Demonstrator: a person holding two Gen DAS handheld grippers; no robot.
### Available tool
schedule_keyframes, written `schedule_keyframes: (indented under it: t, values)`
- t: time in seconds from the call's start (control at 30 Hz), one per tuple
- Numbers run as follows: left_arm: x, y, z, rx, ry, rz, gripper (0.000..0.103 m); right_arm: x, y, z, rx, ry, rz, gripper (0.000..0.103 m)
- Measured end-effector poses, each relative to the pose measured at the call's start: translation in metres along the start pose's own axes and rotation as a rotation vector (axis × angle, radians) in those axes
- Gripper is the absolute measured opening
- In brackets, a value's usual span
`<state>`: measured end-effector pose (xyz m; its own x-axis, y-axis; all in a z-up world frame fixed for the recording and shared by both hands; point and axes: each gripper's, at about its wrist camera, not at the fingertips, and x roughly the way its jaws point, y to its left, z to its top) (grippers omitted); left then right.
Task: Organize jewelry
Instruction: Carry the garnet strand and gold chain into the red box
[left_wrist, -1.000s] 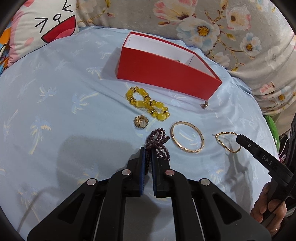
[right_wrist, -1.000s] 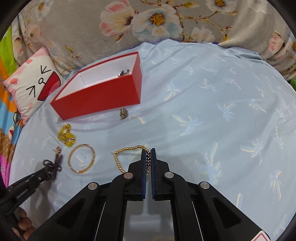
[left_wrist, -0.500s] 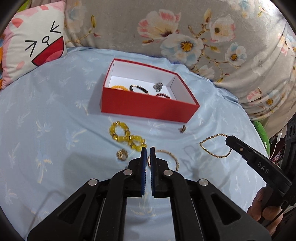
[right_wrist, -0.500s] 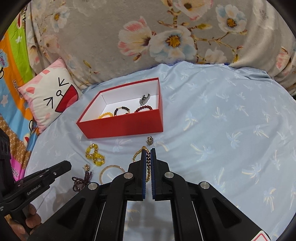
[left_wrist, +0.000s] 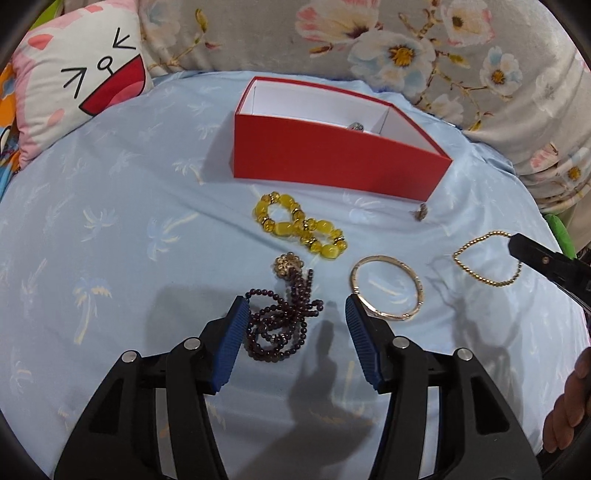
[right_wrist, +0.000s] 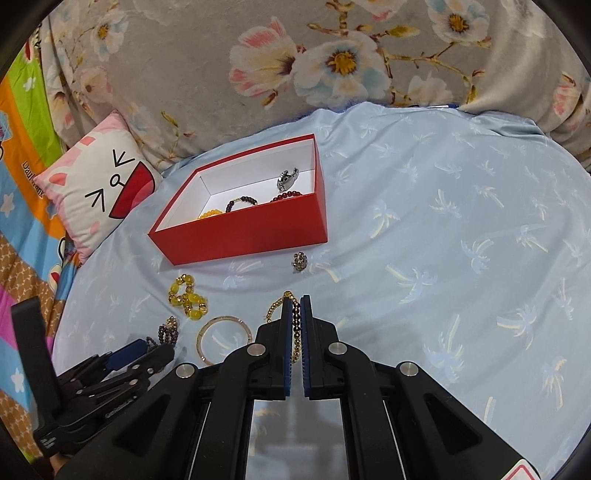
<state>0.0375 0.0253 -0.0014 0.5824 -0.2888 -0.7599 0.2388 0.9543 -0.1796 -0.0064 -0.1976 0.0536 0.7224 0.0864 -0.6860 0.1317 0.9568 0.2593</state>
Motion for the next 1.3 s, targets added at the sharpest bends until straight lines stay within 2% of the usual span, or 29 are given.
schedule_keyframes:
  t: [0.07,0.23,0.27,0.43,0.47,0.5,0.67,0.93,1.13,1.3]
  values:
    - [0.003,0.002,0.0,0.001,-0.004,0.01,0.038,0.001,0.0,0.0,0.0,0.001,-0.001,0.004]
    - [0.003,0.005,0.001,0.006,-0.002,-0.005,0.023,0.003,0.0,-0.001,0.005,0.007,-0.001,0.004]
    - [0.002,0.005,0.001,0.008,-0.004,-0.011,0.017,0.003,-0.001,-0.001,0.007,0.008,-0.001,0.004]
    - [-0.005,0.001,0.004,0.011,-0.008,-0.047,0.013,0.002,0.001,0.001,0.001,-0.001,0.001,0.004]
    - [-0.008,-0.001,0.004,0.014,-0.014,-0.052,0.005,0.001,0.001,0.001,0.0,-0.004,0.002,0.004]
    - [-0.012,-0.003,0.006,0.02,-0.019,-0.064,0.003,0.0,0.002,0.003,-0.001,-0.007,0.003,0.004]
    - [-0.03,-0.009,0.02,0.028,-0.048,-0.101,0.003,-0.004,0.005,0.011,-0.004,-0.025,0.015,0.004]
    - [-0.056,-0.011,0.063,0.04,-0.151,-0.126,0.003,-0.008,0.01,0.036,-0.003,-0.057,0.056,0.004]
    - [-0.061,-0.014,0.113,0.05,-0.224,-0.129,0.003,0.0,0.02,0.074,-0.021,-0.094,0.089,0.004]
    - [-0.044,-0.018,0.153,0.055,-0.248,-0.122,0.003,0.023,0.033,0.109,-0.049,-0.111,0.091,0.004]
